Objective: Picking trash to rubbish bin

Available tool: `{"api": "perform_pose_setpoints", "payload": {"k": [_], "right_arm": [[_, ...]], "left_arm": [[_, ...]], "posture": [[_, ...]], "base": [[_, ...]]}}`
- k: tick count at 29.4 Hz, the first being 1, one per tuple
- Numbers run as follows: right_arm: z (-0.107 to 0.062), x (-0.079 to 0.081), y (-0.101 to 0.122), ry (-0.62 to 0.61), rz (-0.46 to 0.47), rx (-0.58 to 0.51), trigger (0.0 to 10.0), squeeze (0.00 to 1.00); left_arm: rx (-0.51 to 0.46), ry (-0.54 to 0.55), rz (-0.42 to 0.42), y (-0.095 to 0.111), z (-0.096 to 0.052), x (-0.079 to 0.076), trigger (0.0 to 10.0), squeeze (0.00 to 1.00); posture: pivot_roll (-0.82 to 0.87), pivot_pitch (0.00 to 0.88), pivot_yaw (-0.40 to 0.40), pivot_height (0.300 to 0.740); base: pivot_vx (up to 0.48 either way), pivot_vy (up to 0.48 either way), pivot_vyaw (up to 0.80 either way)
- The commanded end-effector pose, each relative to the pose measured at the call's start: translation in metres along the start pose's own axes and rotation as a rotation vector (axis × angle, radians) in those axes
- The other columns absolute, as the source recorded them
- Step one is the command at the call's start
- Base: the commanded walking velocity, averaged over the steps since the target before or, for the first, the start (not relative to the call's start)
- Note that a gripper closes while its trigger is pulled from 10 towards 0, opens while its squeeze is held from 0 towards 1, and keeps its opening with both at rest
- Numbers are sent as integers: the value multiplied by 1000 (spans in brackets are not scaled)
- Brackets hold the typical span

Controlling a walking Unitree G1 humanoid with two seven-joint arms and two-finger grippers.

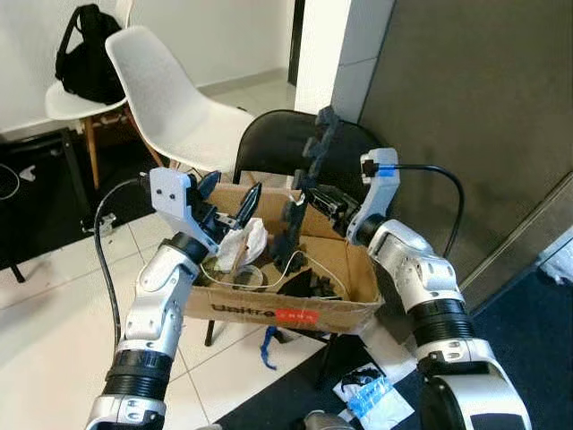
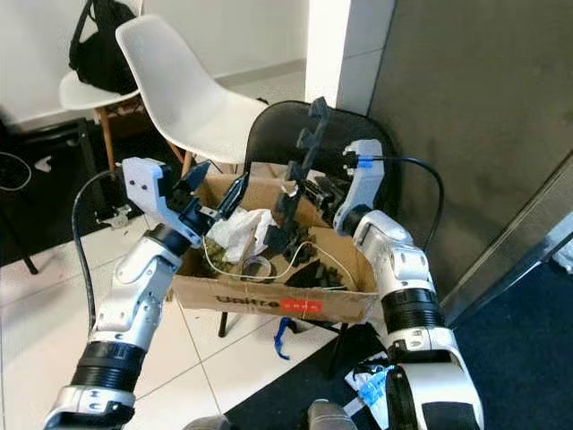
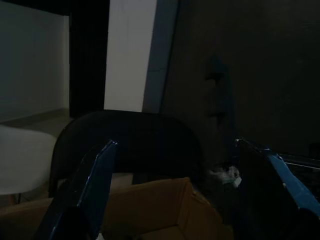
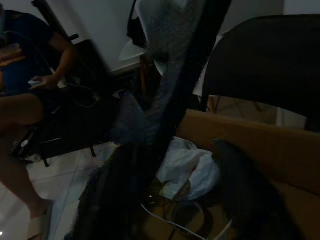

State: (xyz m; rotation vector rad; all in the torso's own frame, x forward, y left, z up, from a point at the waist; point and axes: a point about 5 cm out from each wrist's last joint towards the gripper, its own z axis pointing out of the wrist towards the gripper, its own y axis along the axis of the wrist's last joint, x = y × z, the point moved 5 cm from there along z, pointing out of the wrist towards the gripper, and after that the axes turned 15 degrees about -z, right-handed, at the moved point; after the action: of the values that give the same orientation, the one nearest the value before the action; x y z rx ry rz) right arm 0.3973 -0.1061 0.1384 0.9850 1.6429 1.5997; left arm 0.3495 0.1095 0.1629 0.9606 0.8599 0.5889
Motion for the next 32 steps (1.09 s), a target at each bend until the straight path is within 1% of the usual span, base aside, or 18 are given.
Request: {"api": "perform_pose_setpoints", "payload": {"k": [1, 4, 10, 11, 12, 23, 32], "right_arm": [[0, -6, 1, -24, 1, -2, 10000, 1000], [0, -8, 0, -41, 13, 6, 10000, 1000], [0, -8, -1, -45, 3, 17, 10000, 1000], [0, -8, -1, -46, 3, 19, 10000, 384], [0, -8, -2, -48, 5, 20, 10000, 0], [0, -11, -2, -59, 36, 15, 10000, 0], [0, -10, -4, -52, 52, 17, 10000, 0]], "left_arm": [[8, -2, -5, -3, -2, -1, 10000, 0], [8, -3, -4, -3, -2, -1, 10000, 0], [9, -2, -3, -3, -1, -1, 10000, 0], [9, -2, -3, -3, -1, -1, 10000, 0], [10, -2, -4, -3, -1, -1, 10000, 0], [12, 2, -2, -3, -1, -1, 10000, 0], [31, 30, 2, -6, -1, 2, 10000, 0]], "posture": [[-36, 0, -17, 740], [-36, 0, -17, 740], [-37, 0, -18, 740], [-37, 0, -18, 740], [-37, 0, -18, 740], [-37, 0, -18, 740], [-38, 0, -20, 740]], "base": [[0, 0, 0], [0, 0, 0], [0, 0, 0], [0, 0, 0], [0, 0, 0], [0, 0, 0], [0, 0, 0]]}}
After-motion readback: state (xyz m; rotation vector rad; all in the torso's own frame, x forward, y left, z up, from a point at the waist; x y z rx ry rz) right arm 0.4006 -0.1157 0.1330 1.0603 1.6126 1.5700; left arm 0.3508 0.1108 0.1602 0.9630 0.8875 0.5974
